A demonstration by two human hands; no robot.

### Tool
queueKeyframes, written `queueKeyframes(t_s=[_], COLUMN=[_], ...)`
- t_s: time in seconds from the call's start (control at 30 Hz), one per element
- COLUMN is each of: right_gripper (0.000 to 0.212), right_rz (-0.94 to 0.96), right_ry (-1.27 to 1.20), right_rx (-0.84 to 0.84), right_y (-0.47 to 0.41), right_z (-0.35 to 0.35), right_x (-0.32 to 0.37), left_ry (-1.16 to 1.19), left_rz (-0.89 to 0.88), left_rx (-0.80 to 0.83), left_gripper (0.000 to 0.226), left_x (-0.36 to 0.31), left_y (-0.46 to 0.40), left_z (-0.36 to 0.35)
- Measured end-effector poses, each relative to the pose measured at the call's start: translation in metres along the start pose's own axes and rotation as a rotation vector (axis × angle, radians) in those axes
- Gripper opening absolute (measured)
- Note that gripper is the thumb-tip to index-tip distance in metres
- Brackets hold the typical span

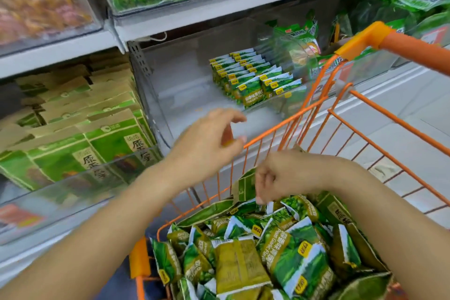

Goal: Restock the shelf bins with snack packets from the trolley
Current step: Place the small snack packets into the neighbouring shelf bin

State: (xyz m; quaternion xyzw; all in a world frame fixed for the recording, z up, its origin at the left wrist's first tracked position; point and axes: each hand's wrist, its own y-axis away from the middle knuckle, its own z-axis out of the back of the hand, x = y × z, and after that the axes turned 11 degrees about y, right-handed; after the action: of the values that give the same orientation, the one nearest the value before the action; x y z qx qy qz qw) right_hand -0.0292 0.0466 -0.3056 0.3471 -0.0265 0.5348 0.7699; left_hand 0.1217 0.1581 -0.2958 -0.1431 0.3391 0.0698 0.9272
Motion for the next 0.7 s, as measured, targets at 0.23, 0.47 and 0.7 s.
queueKeyframes(t_s=[0.23, 0.47, 0.7], right_gripper=[0.033, 0.068, 0.044], right_rz=[0.184, 0.222, 0.163], right_ry=[-0.17, 0.39, 0.222], right_rx=[0.147, 0.296, 0.178], right_y=[-0.009, 0.006, 0.011], right_z=[-0.03, -0.046, -0.043], right_x=[0.033, 0.069, 0.057], left_ry=[-0.153, -0.12, -0.064], left_rz=[0.011, 0.044, 0.063], left_rx=[-0.047, -0.062, -0.068], left_gripper=[0.038, 0.03, 0.023], left_x=[0.019, 0.015, 0.021], left_y=[0.035, 0.036, 0.034], left_z=[-0.024, -0.021, -0.019])
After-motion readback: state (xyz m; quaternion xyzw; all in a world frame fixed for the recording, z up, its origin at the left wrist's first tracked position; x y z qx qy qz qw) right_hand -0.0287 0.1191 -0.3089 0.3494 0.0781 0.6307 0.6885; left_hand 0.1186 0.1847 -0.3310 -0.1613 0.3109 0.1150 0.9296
